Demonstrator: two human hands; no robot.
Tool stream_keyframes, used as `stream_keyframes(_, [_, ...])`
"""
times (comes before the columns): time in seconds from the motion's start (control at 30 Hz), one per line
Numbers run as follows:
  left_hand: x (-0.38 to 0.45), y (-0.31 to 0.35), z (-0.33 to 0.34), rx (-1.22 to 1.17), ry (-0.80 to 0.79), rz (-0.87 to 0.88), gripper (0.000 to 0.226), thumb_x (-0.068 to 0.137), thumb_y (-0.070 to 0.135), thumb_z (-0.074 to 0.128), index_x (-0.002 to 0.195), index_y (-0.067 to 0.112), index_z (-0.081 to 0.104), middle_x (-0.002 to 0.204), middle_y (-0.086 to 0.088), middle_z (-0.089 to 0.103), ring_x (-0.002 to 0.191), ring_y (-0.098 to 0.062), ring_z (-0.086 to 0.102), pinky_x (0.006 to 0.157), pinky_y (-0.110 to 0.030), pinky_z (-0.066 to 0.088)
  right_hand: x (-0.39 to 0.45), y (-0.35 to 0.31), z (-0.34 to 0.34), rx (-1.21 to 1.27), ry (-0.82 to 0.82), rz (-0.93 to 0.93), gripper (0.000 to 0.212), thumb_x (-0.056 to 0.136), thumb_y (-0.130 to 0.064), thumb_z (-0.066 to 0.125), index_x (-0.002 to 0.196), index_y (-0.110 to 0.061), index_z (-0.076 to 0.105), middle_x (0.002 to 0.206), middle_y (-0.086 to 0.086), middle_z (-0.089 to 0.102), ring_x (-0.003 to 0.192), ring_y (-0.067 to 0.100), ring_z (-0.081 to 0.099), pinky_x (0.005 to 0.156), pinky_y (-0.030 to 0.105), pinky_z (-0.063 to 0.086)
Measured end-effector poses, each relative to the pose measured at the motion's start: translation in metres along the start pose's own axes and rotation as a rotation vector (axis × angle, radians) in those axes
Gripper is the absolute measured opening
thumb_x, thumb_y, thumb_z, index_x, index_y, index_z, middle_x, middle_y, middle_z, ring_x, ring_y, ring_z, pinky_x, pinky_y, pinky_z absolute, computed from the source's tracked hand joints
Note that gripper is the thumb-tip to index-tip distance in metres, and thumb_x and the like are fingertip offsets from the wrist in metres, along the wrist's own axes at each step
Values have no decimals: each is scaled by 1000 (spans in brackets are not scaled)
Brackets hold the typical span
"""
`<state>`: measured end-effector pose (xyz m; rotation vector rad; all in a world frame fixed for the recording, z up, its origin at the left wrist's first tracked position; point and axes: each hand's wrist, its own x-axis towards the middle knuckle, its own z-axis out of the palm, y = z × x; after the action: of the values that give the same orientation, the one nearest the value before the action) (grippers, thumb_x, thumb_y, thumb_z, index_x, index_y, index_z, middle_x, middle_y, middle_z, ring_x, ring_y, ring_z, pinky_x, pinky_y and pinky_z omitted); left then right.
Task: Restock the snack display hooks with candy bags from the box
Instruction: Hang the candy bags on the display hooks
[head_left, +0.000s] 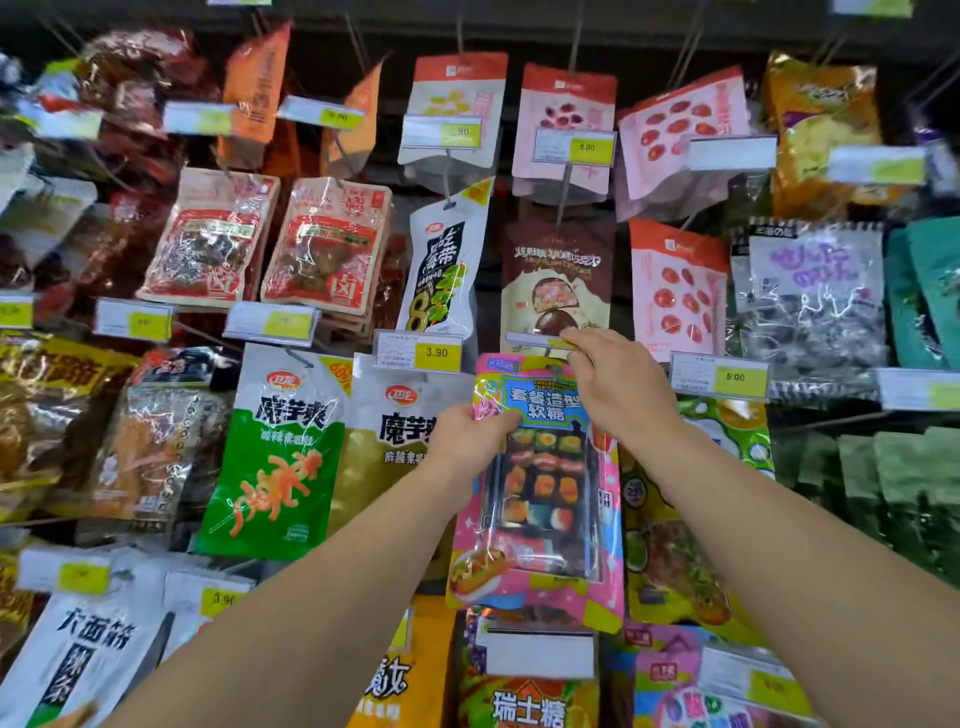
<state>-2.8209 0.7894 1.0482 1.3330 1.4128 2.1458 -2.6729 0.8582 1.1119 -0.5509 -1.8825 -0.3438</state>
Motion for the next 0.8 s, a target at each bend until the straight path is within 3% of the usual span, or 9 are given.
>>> stream_keyframes(0.13, [-2,5,3,-54,-64,-104,18,87,22,72,96,8,66,89,-10,76,84,-28,73,85,-48,58,1,-1,-3,-7,-1,0,37,102,-28,42,135,-23,57,136,0,58,119,29,54,94,47,48])
stream_keyframes(0.3, [-3,1,-1,-24,-45,-103,15,87,24,72,94,12,66,91,-8,76,86,-27,73,87,-47,57,0,-1,-2,8,20,-12,36,102,-27,43,134,-23,58,135,0,59,119,29,54,93,46,49])
stream_keyframes(0.43, [4,-1,-4,82,26,-43,24,72,36,76,86,18,72,86,-4,76,85,-26,72,85,-48,58,-1,0,1,18,32,-26,37,102,-26,44,136,-22,57,137,0,57,119,29,54,94,47,49])
stream_keyframes(0.63, [10,-6,1,78,16,-98,22,82,31,75,94,15,67,88,-7,75,82,-27,73,85,-49,58,-4,5,5,5,23,-45,40,103,-22,40,142,-23,50,145,-1,49,124,30,51,96,48,48])
stream_keyframes(0.8, [12,-22,-1,44,31,-94,25,77,38,77,86,16,70,86,-7,75,84,-27,72,87,-47,56,-22,5,6,20,22,-20,54,99,-17,44,151,-27,35,159,-6,26,136,27,40,102,48,45])
